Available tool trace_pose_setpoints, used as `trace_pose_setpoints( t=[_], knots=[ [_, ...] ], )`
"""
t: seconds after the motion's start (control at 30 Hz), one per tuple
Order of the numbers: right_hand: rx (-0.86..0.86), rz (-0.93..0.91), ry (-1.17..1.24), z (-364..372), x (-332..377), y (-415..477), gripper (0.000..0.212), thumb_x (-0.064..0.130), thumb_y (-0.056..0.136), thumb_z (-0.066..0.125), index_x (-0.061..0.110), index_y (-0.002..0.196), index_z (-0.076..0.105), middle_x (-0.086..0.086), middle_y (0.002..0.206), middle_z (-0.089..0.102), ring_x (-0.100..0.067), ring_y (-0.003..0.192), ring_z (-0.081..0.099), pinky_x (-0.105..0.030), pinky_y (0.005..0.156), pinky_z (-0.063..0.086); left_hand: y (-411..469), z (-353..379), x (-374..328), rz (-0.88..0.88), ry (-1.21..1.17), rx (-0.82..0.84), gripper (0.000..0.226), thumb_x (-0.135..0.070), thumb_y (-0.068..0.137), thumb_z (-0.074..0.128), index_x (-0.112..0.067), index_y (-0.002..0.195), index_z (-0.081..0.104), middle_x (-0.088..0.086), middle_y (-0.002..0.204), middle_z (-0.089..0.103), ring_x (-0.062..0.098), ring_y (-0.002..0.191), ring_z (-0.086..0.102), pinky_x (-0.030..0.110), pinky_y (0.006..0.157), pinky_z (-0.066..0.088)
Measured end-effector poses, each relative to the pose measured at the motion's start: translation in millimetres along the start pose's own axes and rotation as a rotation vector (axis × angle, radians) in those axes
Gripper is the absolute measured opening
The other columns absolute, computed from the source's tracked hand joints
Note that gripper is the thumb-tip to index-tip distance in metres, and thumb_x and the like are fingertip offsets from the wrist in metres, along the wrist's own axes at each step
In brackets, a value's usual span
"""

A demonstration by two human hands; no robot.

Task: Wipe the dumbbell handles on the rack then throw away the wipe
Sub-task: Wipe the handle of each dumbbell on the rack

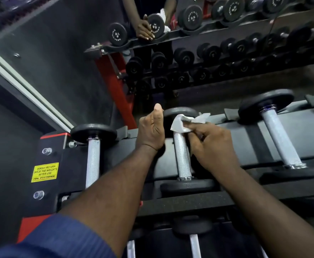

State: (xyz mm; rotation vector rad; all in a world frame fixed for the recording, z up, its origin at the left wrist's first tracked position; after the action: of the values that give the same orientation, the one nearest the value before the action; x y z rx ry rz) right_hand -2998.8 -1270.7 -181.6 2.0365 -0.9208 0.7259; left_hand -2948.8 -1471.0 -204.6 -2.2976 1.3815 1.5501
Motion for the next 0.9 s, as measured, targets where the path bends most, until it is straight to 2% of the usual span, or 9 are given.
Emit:
trace_pose_setpoints(
  t=[0.07,0.13,0.17,0.23,0.4,0.53,0.63,0.77,0.9],
  knots=[
    [0.069,0.131,0.034,5.7,-16.5,-3.3,0.012,0.023,0.090,0.072,0.030,0.082,0.078,0.022,0.059,0.060,0.007,0.062,0.058,0.001,0.062,0.036,-0.8,-0.8,-3.3,0.015,0.013,0.008,0.098,-0.080,0.097,0.008,0.001,0.076,0.059,0.011,0.062,0.055,0.023,0.063,0.056,0.034,0.063,0.040],
    [0.066,0.108,0.041,3.5,-12.3,-4.9,0.012,0.026,0.091,0.071,0.026,0.099,0.081,0.024,0.081,0.071,0.016,0.076,0.061,0.003,0.074,0.039,-1.6,-1.1,-6.1,0.023,0.015,0.002,0.094,-0.079,0.098,0.008,-0.001,0.072,0.055,0.010,0.060,0.052,0.021,0.060,0.054,0.037,0.063,0.041],
    [0.019,0.040,0.059,-0.8,-2.5,-4.3,0.019,0.024,0.092,0.071,0.025,0.109,0.080,0.020,0.098,0.075,0.015,0.089,0.064,-0.001,0.086,0.043,-1.4,-1.7,-5.9,0.021,0.013,-0.007,0.087,-0.075,0.100,0.011,-0.005,0.070,0.053,0.006,0.059,0.052,0.020,0.060,0.053,0.037,0.063,0.042],
    [-0.051,-0.133,0.048,-4.5,20.1,-2.4,0.024,0.019,0.091,0.073,0.021,0.114,0.079,0.012,0.114,0.074,0.004,0.104,0.066,-0.014,0.099,0.048,-0.3,-1.0,-3.3,-0.014,-0.018,-0.006,0.070,-0.066,0.102,0.017,-0.016,0.066,0.053,-0.004,0.058,0.052,0.013,0.061,0.053,0.036,0.064,0.044],
    [-0.032,-0.171,-0.050,2.9,17.7,4.4,0.024,0.022,0.088,0.074,0.024,0.111,0.079,0.003,0.102,0.075,-0.014,0.089,0.070,-0.029,0.087,0.056,-0.3,0.6,-2.9,-0.015,-0.065,-0.006,0.075,-0.061,0.102,0.020,-0.008,0.074,0.064,-0.002,0.064,0.060,0.014,0.065,0.060,0.033,0.066,0.047],
    [0.037,0.188,0.108,9.2,-16.8,8.9,0.012,0.029,0.087,0.073,0.022,0.089,0.082,0.006,0.072,0.074,-0.008,0.067,0.069,-0.025,0.069,0.055,0.3,-2.1,-1.0,0.009,0.020,-0.050,0.081,-0.060,0.102,0.016,-0.004,0.094,0.074,-0.011,0.065,0.059,0.002,0.067,0.059,0.009,0.069,0.037],
    [0.124,0.553,0.609,34.7,-42.8,-0.9,0.029,0.018,0.088,0.070,0.007,0.062,0.064,-0.007,0.060,0.059,-0.027,0.049,0.060,-0.035,0.051,0.050,-0.5,-1.8,-3.4,0.007,0.003,-0.048,0.079,-0.058,0.103,0.017,-0.003,0.085,0.070,0.002,0.064,0.061,0.012,0.064,0.057,0.018,0.067,0.040],
    [0.466,0.976,1.269,84.2,-15.7,-28.8,0.008,0.008,0.093,0.053,0.008,0.094,0.061,-0.010,0.074,0.055,-0.022,0.061,0.058,-0.034,0.062,0.055,-1.8,-4.1,-9.9,0.015,-0.007,-0.064,0.075,-0.054,0.104,0.019,0.000,0.075,0.061,0.016,0.064,0.058,0.018,0.062,0.054,0.025,0.063,0.040],
    [0.587,1.036,1.329,86.7,-10.6,-27.6,0.018,-0.001,0.084,0.057,0.001,0.100,0.064,-0.015,0.087,0.065,-0.025,0.079,0.065,-0.038,0.088,0.059,-1.0,-3.3,-7.8,0.001,-0.012,-0.064,0.075,-0.056,0.103,0.019,0.000,0.074,0.059,0.012,0.061,0.056,0.020,0.062,0.054,0.032,0.064,0.042]
  ],
)
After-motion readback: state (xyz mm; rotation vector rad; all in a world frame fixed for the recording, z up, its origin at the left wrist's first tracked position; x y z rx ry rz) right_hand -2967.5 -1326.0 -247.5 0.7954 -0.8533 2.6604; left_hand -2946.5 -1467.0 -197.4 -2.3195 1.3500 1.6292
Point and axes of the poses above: each hand's wrist, its own y-axis towards the middle knuckle, its own z-axis out of the palm, x = y × z, the point moved 9 cm from there along y, towards the middle knuckle
